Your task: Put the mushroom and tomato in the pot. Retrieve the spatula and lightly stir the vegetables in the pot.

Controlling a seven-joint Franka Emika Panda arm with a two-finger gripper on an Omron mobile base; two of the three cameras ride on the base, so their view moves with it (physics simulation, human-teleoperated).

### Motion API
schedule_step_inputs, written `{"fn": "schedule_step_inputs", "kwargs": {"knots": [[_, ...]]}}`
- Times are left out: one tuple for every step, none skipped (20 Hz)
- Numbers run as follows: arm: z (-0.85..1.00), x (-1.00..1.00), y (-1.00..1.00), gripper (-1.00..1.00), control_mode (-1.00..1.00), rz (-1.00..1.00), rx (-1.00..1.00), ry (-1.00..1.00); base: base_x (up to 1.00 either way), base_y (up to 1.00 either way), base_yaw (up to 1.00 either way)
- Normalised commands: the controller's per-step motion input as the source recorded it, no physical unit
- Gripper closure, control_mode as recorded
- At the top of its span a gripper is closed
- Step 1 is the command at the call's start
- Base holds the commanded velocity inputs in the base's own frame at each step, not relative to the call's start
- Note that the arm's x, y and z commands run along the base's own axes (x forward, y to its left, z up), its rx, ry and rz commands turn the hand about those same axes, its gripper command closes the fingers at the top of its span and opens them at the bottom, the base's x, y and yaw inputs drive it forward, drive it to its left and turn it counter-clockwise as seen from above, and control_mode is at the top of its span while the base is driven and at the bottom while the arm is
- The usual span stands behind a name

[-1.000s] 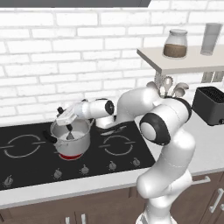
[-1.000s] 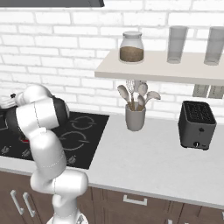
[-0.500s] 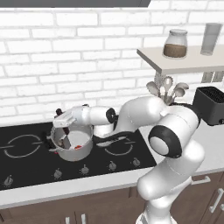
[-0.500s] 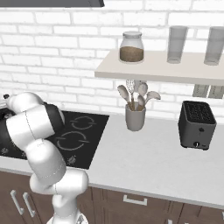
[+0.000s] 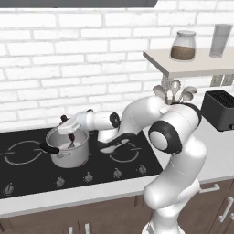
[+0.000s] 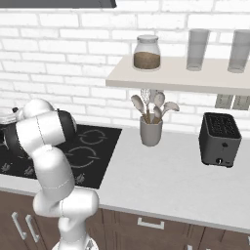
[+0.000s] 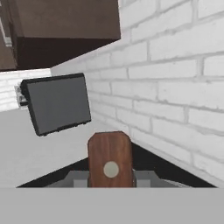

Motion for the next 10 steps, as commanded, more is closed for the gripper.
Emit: {"fn": "schedule_step_inputs", "kwargs": {"knots": [[-1.0,0.64,-0.05,1.0,-1.0,0.2,0.0,-0.11,0.0,0.0,0.0],[-1.0,0.57,0.0,1.0,-1.0,0.21,0.03,-0.11,0.0,0.0,0.0],[-0.96,0.44,0.0,1.0,-1.0,0.24,0.09,-0.11,0.0,0.0,0.0],[-0.81,0.31,0.0,1.0,-1.0,0.27,0.16,-0.1,0.0,0.0,0.0],[-0.81,0.37,0.0,1.0,-1.0,0.27,0.15,-0.09,0.0,0.0,0.0],[-0.68,0.31,0.0,1.0,-1.0,0.28,0.17,-0.17,0.0,0.0,0.0],[-0.58,0.27,0.0,1.0,-1.0,0.28,0.19,-0.2,0.0,0.0,0.0],[-0.5,0.19,0.0,1.0,-1.0,0.28,0.19,-0.21,0.0,0.0,0.0],[-0.32,0.05,0.0,1.0,-1.0,0.27,0.22,-0.26,0.0,0.0,0.0],[-0.26,0.01,-0.07,1.0,-1.0,0.26,0.23,-0.28,0.0,0.0,0.0]]}}
